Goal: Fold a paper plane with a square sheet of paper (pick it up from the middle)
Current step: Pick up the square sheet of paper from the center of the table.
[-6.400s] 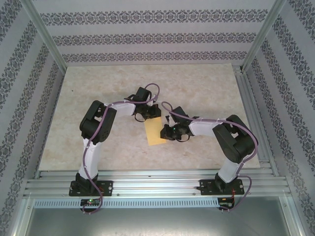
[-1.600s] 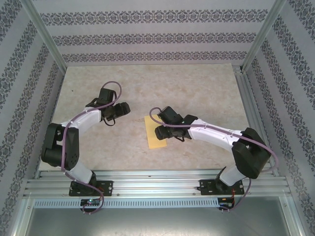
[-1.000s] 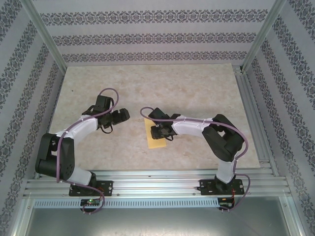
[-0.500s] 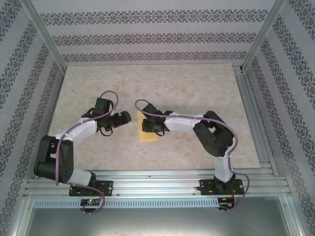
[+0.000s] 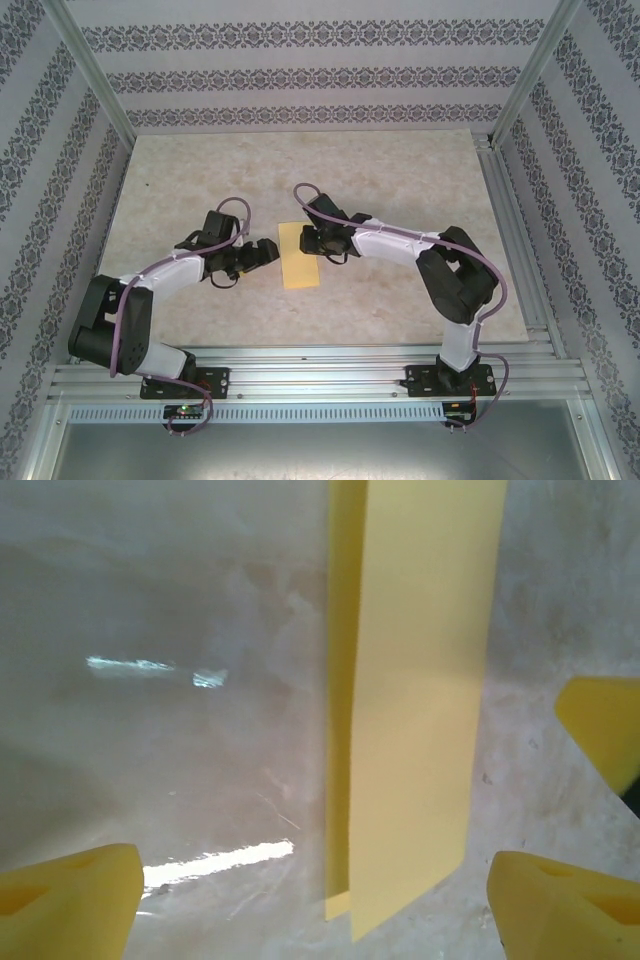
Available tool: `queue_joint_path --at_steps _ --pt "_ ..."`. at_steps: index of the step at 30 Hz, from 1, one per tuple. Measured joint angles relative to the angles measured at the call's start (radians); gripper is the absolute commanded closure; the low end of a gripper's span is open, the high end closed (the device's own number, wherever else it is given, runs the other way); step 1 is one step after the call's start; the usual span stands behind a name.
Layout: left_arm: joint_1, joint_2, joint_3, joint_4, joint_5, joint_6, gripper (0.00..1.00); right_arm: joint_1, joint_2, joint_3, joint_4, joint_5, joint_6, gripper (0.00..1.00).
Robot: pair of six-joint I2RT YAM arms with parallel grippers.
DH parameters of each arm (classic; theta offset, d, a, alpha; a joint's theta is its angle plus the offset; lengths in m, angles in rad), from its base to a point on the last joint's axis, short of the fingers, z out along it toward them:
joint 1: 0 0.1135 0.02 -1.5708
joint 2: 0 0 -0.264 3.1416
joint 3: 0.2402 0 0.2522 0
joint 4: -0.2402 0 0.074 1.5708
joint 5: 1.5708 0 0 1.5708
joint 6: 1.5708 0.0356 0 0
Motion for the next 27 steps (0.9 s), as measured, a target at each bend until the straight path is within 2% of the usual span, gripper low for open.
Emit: queue_joint_path --at_steps 11,27 --pt "-0.095 0.081 -0.013 0.110 0.070 -0.064 0.15 -0.062 0.072 0.044 0.006 -0.037 0.000 0.80" --pt "-0.130 0.144 0.005 0.174 0.137 -0.083 0.35 -0.072 0.069 0.039 0.022 -0.053 0.000 0.79"
